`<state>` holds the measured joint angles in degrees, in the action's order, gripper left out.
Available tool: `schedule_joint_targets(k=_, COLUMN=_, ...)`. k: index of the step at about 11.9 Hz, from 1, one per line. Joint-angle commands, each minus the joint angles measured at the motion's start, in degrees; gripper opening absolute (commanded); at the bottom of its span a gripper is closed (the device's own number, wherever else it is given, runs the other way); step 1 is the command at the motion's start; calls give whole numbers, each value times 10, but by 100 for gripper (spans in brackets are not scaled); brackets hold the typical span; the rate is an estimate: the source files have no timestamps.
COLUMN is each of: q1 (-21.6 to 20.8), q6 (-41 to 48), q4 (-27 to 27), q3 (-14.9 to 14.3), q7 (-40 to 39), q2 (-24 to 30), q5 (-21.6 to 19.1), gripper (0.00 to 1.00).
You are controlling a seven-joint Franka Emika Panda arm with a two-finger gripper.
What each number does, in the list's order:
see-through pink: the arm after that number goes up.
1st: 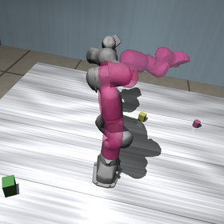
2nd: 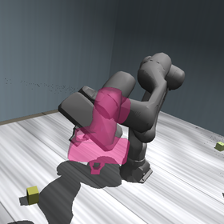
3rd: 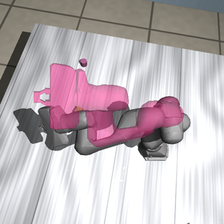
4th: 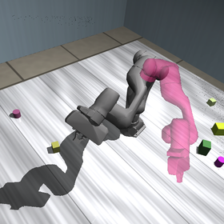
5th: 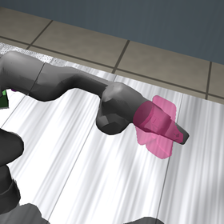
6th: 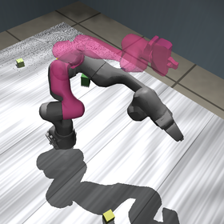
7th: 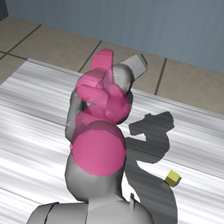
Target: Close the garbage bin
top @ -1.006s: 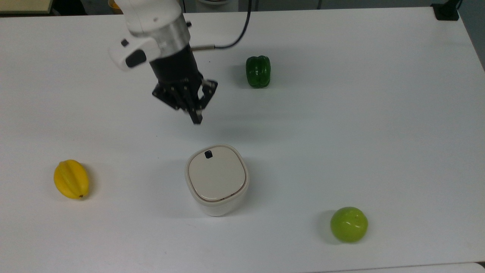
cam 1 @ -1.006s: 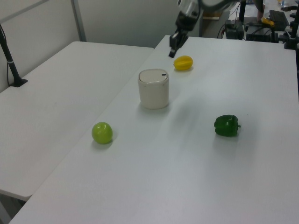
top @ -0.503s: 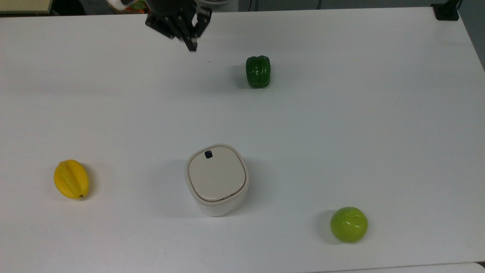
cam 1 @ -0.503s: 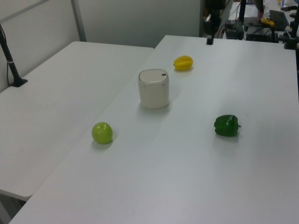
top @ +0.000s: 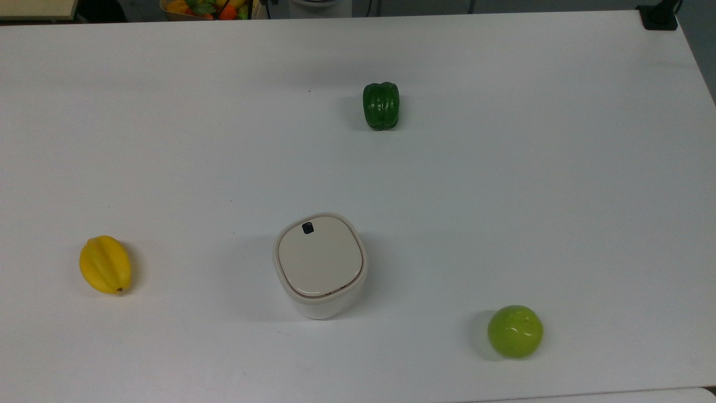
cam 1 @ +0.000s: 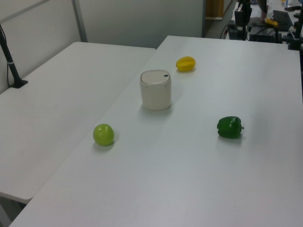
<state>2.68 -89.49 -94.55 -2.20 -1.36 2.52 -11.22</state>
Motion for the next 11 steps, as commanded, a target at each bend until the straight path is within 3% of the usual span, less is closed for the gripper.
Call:
schedule_joint_targets(k=1, q1=7, q6=5, q4=-8, q3=-3, q7=-51, q2=15, q5=6, gripper=100)
schedule_joint_targets(k=3, q1=29, q6=6, q4=8, q3=-3, q7=-58, q2=13, q5=1, gripper=100)
schedule_joint_targets(k=11, q1=31, q6=28, q4=17, q3=-3, q7=-50, q2=15, q5=19, gripper=100)
